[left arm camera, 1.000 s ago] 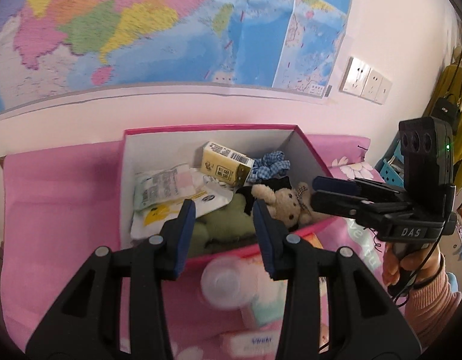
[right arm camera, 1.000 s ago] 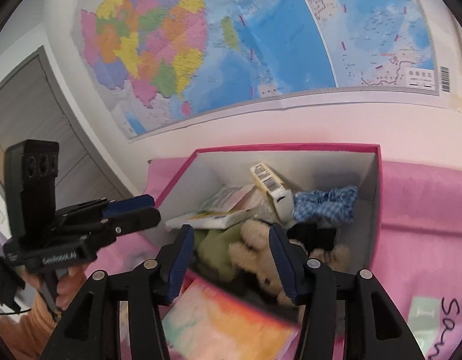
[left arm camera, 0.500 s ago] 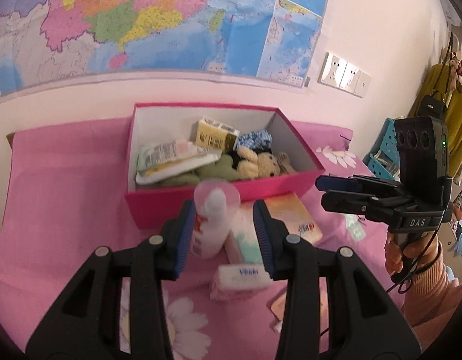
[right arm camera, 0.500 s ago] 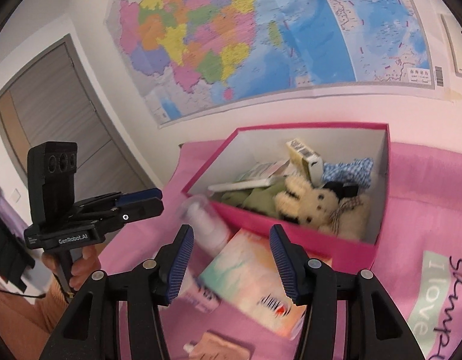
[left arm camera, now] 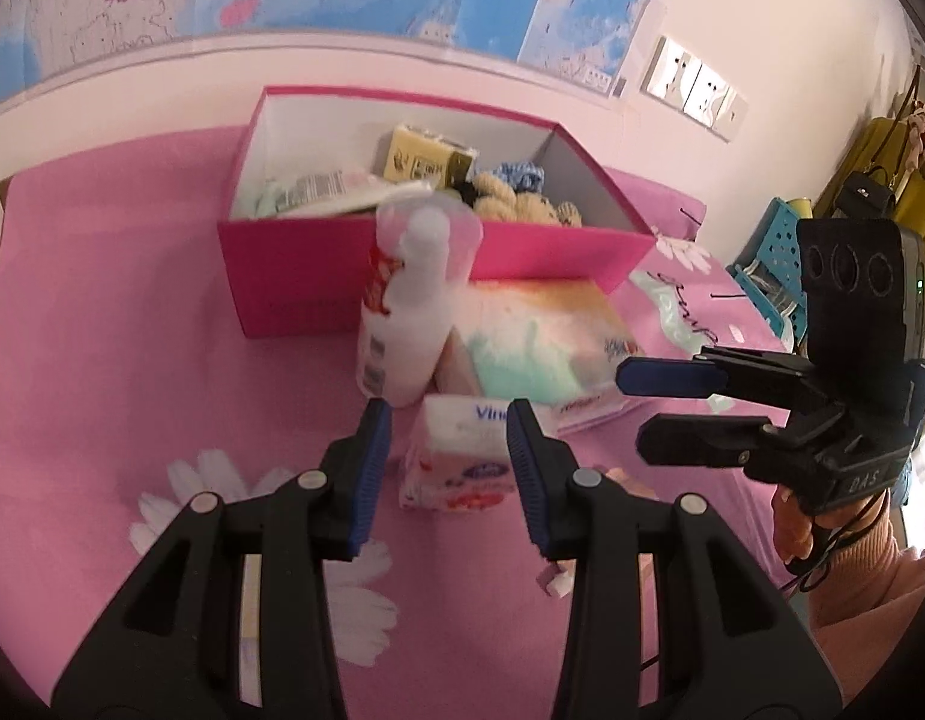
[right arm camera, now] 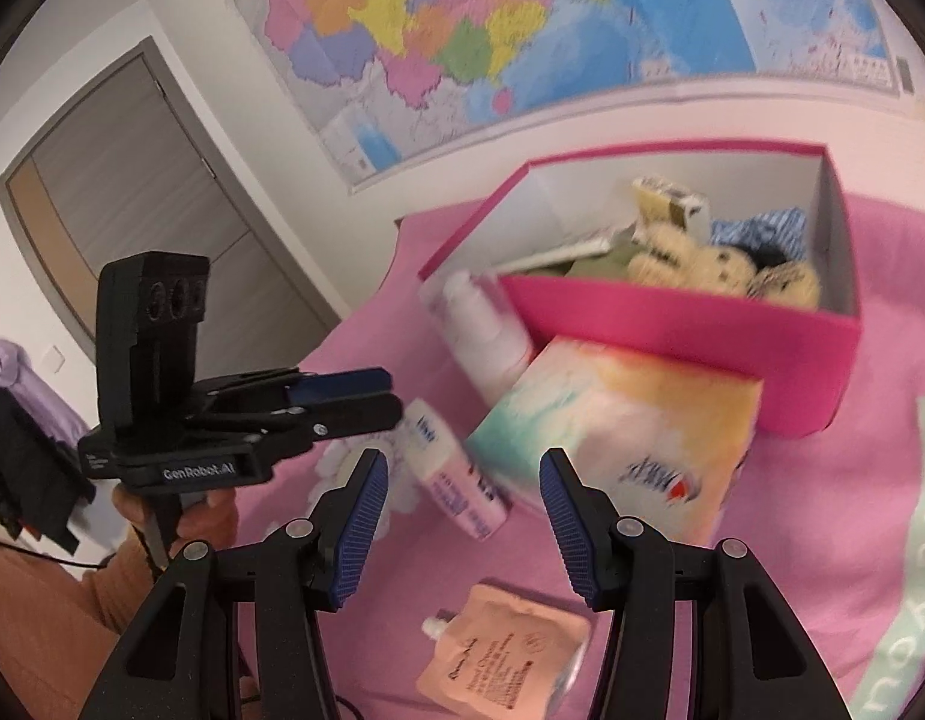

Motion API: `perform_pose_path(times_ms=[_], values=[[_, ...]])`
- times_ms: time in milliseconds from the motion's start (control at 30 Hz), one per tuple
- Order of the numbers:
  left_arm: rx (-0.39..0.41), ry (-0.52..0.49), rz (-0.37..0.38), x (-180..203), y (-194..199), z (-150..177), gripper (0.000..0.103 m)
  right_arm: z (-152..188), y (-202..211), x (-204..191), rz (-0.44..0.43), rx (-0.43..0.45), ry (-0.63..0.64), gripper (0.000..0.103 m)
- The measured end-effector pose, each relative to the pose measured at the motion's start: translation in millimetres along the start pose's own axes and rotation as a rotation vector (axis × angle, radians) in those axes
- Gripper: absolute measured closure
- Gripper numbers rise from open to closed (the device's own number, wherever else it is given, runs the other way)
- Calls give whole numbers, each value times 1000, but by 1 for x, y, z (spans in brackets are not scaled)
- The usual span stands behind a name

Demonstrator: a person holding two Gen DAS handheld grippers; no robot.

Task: Organize soft objects
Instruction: 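Move the right gripper back to the pink floral tissue pack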

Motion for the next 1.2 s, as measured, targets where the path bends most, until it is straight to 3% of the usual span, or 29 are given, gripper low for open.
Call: perform_pose_path(times_ms=[233, 467, 767, 900, 1200], values=[[-21, 18, 60, 2, -4, 7, 61, 7, -20, -6, -20, -24, -15, 49], [-40, -31, 101, 14, -4, 18, 64, 3, -31, -6, -29, -24, -41, 60], [-53, -76, 148, 37, -4, 29, 64, 4, -29, -5, -18, -18, -43, 60], [-59, -91, 174, 49, -4, 34, 64, 12, -25, 1, -14, -25, -51, 66], [-91, -138, 309, 96, -9, 49, 64, 31, 7, 26, 4, 11, -109, 67]])
Point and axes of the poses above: each gripper's, at about its wrist camera, not at the fingertips, and y roughly against the way its jaws point, x to its right, z to its underside, the point moved 9 cm from there along -y, roughly the way its jaws point, and after that the axes turned 2 degrees about -y, right-handed, at the moved point
